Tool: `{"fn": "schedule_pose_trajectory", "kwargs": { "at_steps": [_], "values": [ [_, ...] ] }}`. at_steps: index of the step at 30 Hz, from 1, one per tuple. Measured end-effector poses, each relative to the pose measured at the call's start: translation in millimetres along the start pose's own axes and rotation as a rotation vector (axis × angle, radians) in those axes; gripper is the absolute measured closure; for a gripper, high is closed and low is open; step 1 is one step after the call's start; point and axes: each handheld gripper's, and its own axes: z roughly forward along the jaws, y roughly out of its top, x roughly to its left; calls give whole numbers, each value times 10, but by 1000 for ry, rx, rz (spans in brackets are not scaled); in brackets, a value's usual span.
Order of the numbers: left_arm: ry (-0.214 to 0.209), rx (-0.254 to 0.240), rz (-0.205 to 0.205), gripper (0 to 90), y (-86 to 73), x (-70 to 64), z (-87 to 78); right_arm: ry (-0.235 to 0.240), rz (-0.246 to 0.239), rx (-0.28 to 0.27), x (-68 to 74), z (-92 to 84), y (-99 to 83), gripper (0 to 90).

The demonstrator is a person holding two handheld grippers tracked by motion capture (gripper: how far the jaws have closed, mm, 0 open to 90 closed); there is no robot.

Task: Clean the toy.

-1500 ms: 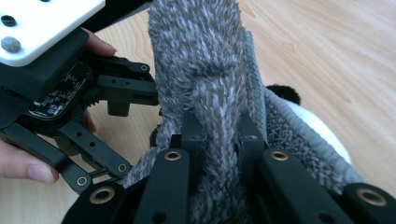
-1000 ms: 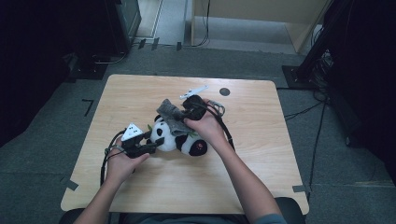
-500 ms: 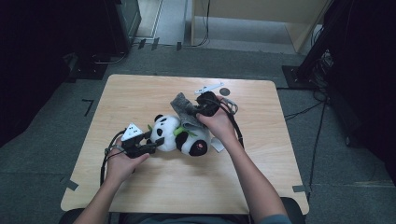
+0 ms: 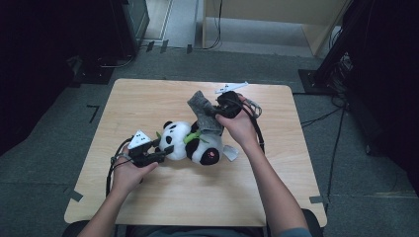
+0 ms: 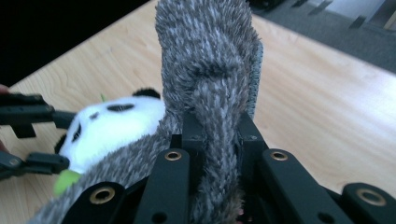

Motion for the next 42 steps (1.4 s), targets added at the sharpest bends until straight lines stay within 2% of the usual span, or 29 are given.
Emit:
{"fn": "schedule_pose_trajectory", "kwargs": {
  "at_steps": [3, 6, 11, 14, 16, 20, 22, 23, 30, 34, 42],
  "values": [
    [0, -1, 2, 437, -1, 4, 0, -15, -6, -34, -16, -113, 68, 797],
    [0, -1, 1, 437, 0, 2, 0, -33, -15, -45, -50, -205, 125, 798],
    [0, 0, 0, 437, 0, 2, 1, -45, 6, -55, -131, -320, 117, 798],
    [-1, 0, -3, 437, -1, 1, 2, -47, 8, -32, -173, -310, 38, 797],
    [0, 0, -3, 436, 0, 1, 2, -42, 2, 6, -168, -238, -78, 798],
    [0, 0, -2, 437, -1, -3, 2, -40, 9, 29, -187, -177, -191, 797],
    [0, -1, -2, 437, -1, -4, 2, -39, 20, 23, -227, -173, -251, 797],
    [-1, 0, -3, 437, -1, -3, 3, -38, 42, 12, -272, -203, -296, 797],
    [0, 0, -1, 437, 0, -4, 5, -43, 69, -3, -343, -266, -400, 796],
    [0, 1, -1, 437, 0, -3, 4, -57, 58, -17, -333, -319, -446, 796],
    [-2, 1, -2, 438, 1, 3, 5, -67, 107, -29, -457, -355, -608, 796]
  ]
}}
